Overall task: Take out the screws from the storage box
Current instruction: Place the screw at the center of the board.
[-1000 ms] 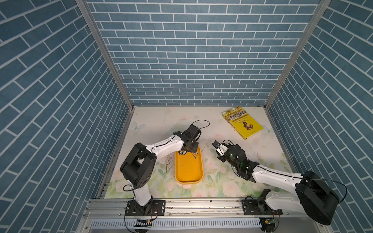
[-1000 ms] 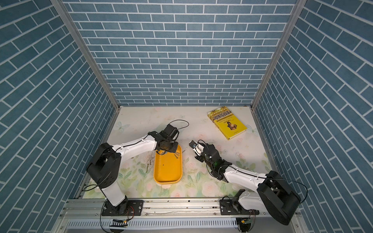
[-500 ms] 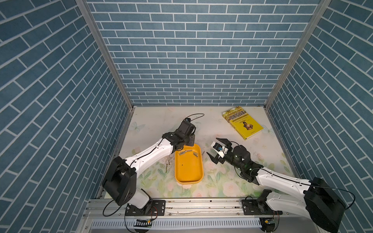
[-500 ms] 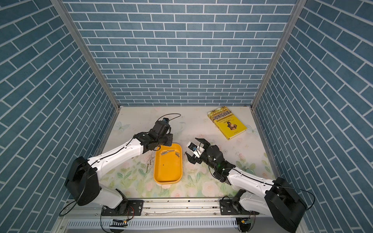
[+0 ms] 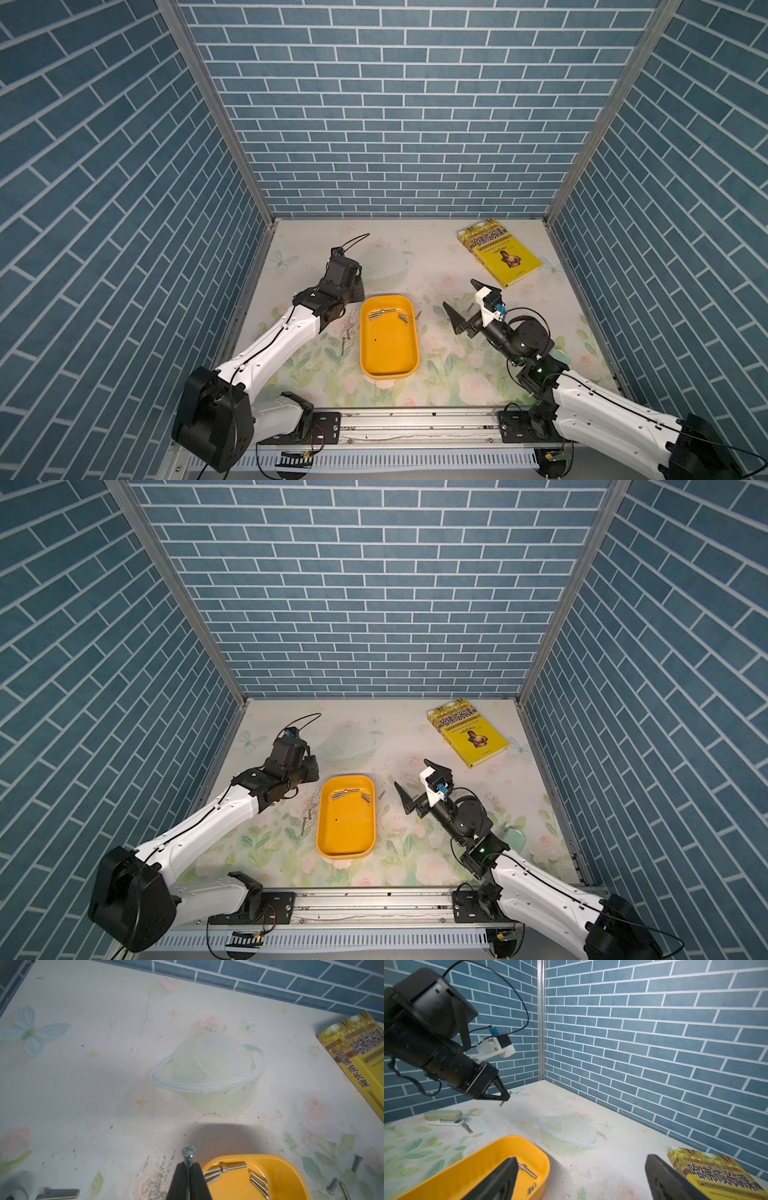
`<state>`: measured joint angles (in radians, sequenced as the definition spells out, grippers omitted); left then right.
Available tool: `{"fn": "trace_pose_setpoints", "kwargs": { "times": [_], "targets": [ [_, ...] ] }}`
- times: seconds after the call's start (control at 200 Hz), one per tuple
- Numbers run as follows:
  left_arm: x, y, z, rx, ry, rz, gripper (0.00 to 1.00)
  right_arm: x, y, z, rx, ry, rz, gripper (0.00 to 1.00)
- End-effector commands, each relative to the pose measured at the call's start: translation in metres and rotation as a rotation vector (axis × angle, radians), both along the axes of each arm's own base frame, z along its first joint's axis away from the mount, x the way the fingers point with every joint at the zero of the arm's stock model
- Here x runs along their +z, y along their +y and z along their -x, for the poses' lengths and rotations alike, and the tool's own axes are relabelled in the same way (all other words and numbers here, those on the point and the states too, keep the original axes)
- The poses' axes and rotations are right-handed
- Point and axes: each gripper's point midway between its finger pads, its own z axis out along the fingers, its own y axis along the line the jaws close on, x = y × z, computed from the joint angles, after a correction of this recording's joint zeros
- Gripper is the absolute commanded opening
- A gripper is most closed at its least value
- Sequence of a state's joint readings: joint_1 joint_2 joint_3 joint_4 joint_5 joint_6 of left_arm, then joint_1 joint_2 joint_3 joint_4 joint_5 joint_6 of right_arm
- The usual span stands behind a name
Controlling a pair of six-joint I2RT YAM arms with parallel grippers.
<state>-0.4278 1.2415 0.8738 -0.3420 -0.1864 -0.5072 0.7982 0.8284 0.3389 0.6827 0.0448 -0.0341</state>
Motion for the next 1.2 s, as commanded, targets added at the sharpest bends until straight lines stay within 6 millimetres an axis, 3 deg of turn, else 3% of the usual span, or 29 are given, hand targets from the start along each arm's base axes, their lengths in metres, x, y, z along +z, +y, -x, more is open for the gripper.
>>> {"fn": "trace_pose_setpoints", "kwargs": {
  "times": [0.0,0.105,0.31,0.46,0.715,0.855,1.0,1.195],
  "targets": [
    [-0.025,0.022,0.005,0.101,0.073,0.03,0.0,0.0,0.012,-0.013,-0.003,0.114,0.03,1.0],
    [-0.055,0.04,0.015,0.169,0.153,0.006,0.0,-0.014,0.037,-0.008,0.117,0.145,0.089,0.98],
    [-0.08,0.044,0.026,0.168,0.213,0.028,0.0,-0.033,0.073,-0.021,0.171,0.275,0.202,0.71],
    [-0.095,0.046,0.037,0.153,0.253,0.013,0.0,-0.072,0.104,-0.033,0.134,0.384,0.391,0.59],
    [-0.12,0.041,0.053,0.127,0.276,0.06,0.0,-0.13,0.162,-0.022,0.127,0.437,0.713,0.5],
    [-0.139,0.044,0.063,0.136,0.321,0.046,0.0,-0.148,0.168,-0.025,0.12,0.483,0.775,0.43],
    [-0.137,0.049,0.067,0.134,0.309,0.025,0.0,-0.16,0.171,-0.029,0.087,0.537,0.851,0.33],
    [-0.137,0.045,0.068,0.121,0.31,0.044,0.0,-0.187,0.171,-0.026,0.062,0.607,0.976,0.29]
  ]
}}
